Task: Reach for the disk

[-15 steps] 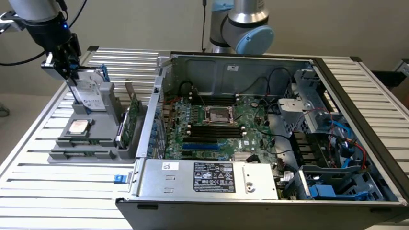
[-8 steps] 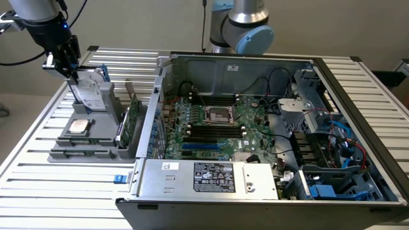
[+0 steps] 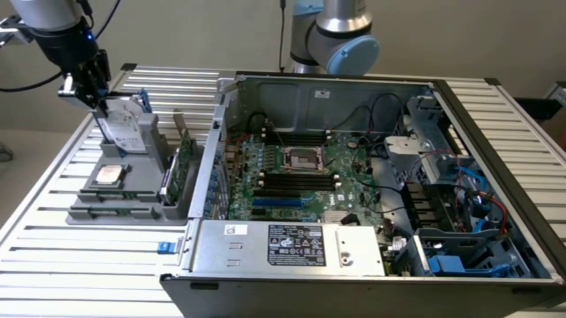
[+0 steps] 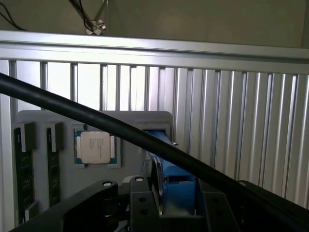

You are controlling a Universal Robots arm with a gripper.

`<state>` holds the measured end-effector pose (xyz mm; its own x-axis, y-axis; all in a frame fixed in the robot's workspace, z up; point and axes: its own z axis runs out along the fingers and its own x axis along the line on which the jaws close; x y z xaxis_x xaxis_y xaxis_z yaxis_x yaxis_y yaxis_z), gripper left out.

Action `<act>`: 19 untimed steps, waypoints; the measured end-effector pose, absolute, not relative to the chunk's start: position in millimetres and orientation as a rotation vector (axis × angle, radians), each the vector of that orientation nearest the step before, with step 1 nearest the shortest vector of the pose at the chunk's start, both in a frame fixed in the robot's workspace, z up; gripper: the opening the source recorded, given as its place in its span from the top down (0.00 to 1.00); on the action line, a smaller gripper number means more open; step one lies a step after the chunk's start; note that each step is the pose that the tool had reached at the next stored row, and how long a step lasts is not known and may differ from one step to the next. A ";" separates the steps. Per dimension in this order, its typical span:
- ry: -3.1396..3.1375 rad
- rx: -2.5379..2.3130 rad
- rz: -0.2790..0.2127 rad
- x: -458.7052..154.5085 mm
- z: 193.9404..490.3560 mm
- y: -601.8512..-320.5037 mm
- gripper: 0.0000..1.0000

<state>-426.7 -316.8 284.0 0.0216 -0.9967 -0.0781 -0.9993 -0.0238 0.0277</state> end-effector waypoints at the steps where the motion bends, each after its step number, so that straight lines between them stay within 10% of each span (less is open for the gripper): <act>1: 2.170 -2.220 0.117 -426.8 284.0 -317.6 0.62; 19: 2.170 -2.220 0.117 -426.7 284.0 -331.7 0.67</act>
<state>-426.7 -331.7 284.0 0.0216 -0.9967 -0.0783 -0.9993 -0.0238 0.0277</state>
